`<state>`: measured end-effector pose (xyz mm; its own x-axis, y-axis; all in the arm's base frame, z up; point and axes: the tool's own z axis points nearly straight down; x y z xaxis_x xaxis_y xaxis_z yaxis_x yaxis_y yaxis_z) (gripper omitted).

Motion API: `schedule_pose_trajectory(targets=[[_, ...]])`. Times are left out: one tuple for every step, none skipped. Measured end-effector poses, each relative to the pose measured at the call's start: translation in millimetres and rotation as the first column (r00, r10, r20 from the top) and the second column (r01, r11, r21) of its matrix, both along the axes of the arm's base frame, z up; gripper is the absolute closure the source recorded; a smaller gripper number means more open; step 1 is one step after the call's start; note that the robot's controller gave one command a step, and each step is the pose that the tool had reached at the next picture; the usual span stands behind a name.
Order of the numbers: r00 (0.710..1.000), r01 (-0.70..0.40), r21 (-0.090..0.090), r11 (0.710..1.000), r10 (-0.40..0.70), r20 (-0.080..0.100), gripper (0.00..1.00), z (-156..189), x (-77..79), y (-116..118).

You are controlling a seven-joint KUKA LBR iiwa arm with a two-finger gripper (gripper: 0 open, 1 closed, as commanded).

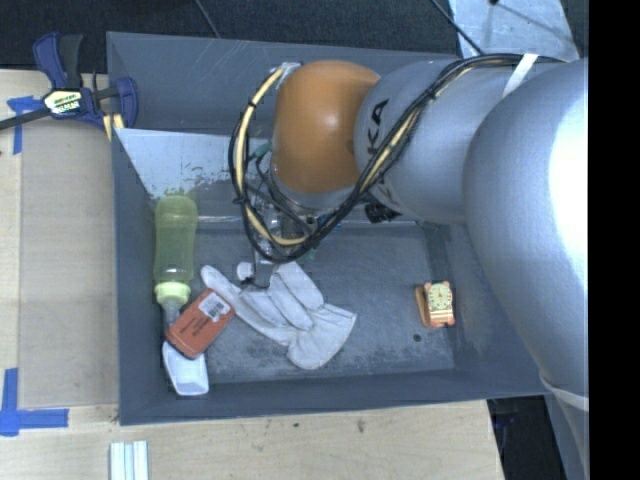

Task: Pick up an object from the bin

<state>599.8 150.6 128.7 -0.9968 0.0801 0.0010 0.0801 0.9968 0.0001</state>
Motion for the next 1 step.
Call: schedule_pose_trajectory(targets=[[1.0,0.014,0.002,1.0,-0.014,0.008,0.0,17.9,-4.9,-15.0]])
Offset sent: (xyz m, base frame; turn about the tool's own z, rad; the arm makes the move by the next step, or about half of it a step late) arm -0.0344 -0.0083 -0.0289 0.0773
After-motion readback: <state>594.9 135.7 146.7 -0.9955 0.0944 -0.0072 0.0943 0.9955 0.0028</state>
